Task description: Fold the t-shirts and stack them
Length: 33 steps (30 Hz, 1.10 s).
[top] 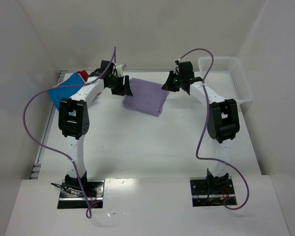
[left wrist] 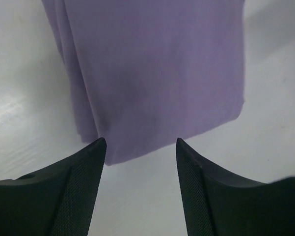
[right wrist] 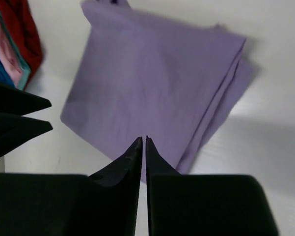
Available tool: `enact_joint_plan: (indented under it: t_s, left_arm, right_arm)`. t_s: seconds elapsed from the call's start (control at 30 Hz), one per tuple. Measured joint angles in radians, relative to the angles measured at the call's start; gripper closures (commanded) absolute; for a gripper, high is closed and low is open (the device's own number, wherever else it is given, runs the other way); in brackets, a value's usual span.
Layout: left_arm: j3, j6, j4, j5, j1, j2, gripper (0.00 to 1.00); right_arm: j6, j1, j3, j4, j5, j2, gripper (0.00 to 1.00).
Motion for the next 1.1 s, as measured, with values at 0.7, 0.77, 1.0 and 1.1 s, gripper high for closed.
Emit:
enact_joint_plan:
  t_s: [0.7, 0.77, 1.0, 1.1]
  left_arm:
    - [-0.169, -0.094, 0.116, -0.064, 0.001, 0.057, 0.62]
    - [-0.173, -0.098, 0.114, -0.077, 0.001, 0.073, 0.62]
    - [-0.177, -0.14, 0.114, -0.084, 0.01, 0.087, 0.62]
    - [-0.178, -0.146, 0.116, -0.083, 0.011, 0.087, 0.6]
  right_arm:
    - [0.043, 0.142, -0.087, 0.021, -0.02, 0.134, 0.94]
    - [0.043, 0.142, -0.098, 0.019, -0.005, 0.134, 0.94]
    - [0.043, 0.142, -0.141, 0.02, 0.024, 0.134, 0.94]
    - [0.046, 0.142, -0.15, 0.022, 0.032, 0.133, 0.94]
